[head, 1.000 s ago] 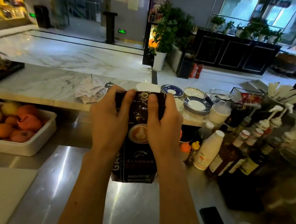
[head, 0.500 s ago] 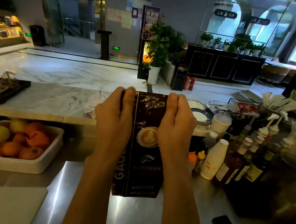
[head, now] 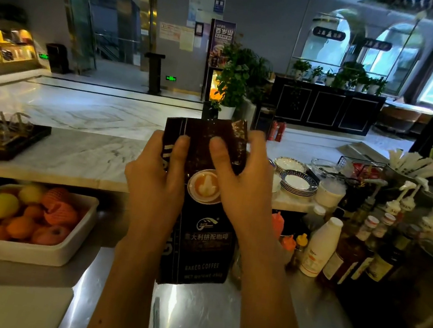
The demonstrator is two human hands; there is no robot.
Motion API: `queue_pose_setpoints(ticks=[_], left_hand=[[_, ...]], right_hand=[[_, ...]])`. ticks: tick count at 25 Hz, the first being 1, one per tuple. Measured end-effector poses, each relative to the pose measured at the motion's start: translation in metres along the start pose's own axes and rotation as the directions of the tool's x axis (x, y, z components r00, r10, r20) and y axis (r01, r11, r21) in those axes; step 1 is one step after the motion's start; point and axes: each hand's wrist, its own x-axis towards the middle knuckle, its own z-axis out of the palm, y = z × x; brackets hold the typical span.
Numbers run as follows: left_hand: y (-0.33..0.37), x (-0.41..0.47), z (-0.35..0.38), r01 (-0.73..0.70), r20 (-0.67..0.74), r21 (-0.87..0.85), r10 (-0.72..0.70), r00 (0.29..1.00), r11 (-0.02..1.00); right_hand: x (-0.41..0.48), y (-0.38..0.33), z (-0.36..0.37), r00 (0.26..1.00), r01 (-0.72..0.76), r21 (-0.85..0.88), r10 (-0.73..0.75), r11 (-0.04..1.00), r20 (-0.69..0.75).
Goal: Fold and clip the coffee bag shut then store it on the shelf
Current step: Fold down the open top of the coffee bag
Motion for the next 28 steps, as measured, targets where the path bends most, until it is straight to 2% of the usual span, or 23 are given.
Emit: queue_pose_setpoints(ticks=[3, 7, 10, 12, 15, 20, 23, 28], left_hand=[[0.0, 0.003, -0.001, 0.044, -0.002, 0.023, -0.044, 0.999, 0.999], [0.003, 0.015, 0.002, 0.153, 0.017, -0.056, -0.152, 0.988, 0.987], [0.002, 0.025, 0.007, 0.082, 0.013, 0.045, -0.082, 0.997, 0.996], [0.004, 0.024, 0.011, 0.053, 0.049, 0.054, -0.056, 0.997, 0.997], [0.005, 0.018, 0.016, 0.009, 0.084, 0.033, -0.012, 0.996, 0.999], [0.009, 0.014, 0.02, 0.043, -0.012, 0.045, -0.043, 0.999, 0.998], [0.012, 0.012, 0.021, 0.106, -0.075, 0.004, -0.105, 0.992, 0.994], [0.011, 0.012, 0.02, 0.139, -0.029, -0.051, -0.14, 0.99, 0.989]], right_hand=[[0.001, 0.007, 0.003, 0.999, 0.04, -0.066, -0.039, 0.997, 0.008], [0.003, 0.008, 0.006, 0.996, 0.086, -0.101, -0.087, 0.991, -0.005], [0.006, 0.003, 0.005, 0.997, 0.071, -0.067, -0.071, 0.995, 0.005], [0.011, 0.001, 0.0, 0.998, 0.054, -0.041, -0.055, 0.998, -0.016], [0.02, 0.001, -0.003, 0.997, 0.034, -0.141, -0.043, 0.989, -0.067], [0.022, 0.003, 0.001, 0.986, 0.055, -0.266, -0.094, 0.962, -0.135], [0.024, 0.001, 0.001, 0.983, 0.052, -0.259, -0.095, 0.964, -0.156], [0.023, 0.007, 0.002, 0.979, 0.033, -0.227, -0.077, 0.973, -0.188]])
